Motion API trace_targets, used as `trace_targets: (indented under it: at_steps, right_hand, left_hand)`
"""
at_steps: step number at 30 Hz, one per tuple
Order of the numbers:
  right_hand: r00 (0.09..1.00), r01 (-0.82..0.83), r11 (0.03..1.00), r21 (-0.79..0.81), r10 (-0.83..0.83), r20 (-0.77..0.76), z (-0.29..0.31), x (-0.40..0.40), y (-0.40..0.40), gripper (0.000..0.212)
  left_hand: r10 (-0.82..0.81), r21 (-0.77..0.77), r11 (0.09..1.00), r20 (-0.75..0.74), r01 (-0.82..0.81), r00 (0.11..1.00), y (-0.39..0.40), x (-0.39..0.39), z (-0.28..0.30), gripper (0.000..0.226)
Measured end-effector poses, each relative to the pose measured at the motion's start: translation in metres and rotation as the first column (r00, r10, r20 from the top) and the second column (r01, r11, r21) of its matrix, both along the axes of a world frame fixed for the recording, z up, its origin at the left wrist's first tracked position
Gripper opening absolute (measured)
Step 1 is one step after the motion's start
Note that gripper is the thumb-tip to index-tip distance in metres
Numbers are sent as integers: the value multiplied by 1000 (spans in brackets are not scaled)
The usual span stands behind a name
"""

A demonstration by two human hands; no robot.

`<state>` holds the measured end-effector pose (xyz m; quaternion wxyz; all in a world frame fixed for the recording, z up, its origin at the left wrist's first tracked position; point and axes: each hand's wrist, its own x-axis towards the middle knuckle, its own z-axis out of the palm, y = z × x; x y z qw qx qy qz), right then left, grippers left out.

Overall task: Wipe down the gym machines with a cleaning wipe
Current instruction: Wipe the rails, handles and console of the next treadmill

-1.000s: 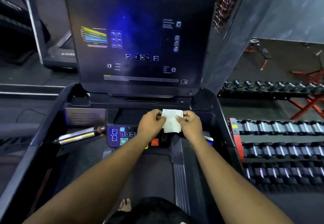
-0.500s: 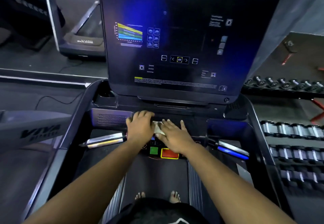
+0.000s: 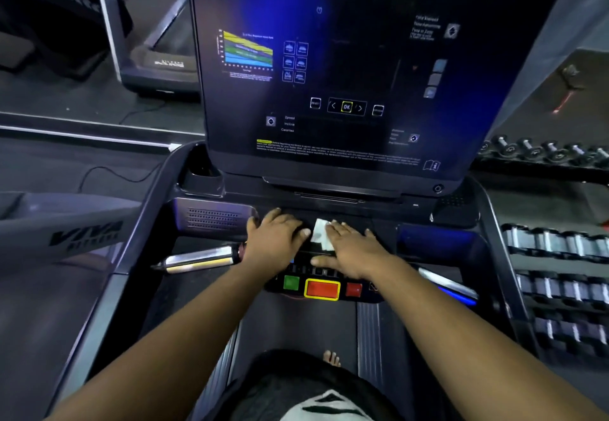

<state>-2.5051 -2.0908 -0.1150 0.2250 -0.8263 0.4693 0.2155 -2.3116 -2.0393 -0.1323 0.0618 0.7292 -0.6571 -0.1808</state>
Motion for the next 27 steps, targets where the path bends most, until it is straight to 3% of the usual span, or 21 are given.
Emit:
trace_targets:
  at_steps: [3, 6, 10, 12, 15, 18, 20, 22, 27]
  right_hand:
    - [975, 84, 996, -6, -81, 207, -4, -13, 2, 70]
    - [923, 209, 976, -63, -176, 342, -4, -13, 3, 49]
    - [950, 275, 946, -171, -240, 200, 7, -6, 5, 53]
    - [945, 289, 946, -148, -257, 205, 12, 0, 2, 41]
    - [850, 390, 918, -70, -329, 411, 23, 10, -6, 18]
    - [722, 462, 886, -36, -352, 596, 50, 28, -18, 17]
    - [659, 480, 876, -37, -333, 674, 72, 43, -29, 13]
    - [620, 483, 872, -86, -271, 736, 95, 61, -43, 17]
    - [671, 463, 793, -397, -21, 741, 145, 101, -82, 23]
  left_hand:
    - [-34, 65, 997, 4, 34, 999, -6, -14, 1, 49]
    - [-47, 48, 998, -32, 49, 998, -9, -25, 4, 41]
    - [27, 1, 1000, -163, -27, 986, -15, -32, 12, 17]
    - [69, -6, 997, -265, -74, 962, -18, -27, 17, 11]
    - [75, -13, 995, -550, -98, 832, -23, -10, 25, 7]
    - [35, -99, 983, -727, -155, 686, -29, 10, 45, 12]
    - [6, -160, 971, -719, -175, 695, -36, 27, 62, 29]
    - [-5, -231, 956, -631, -182, 775, -50, 44, 82, 37]
    - [83, -431, 850, -459, -303, 884, -87, 75, 134, 22]
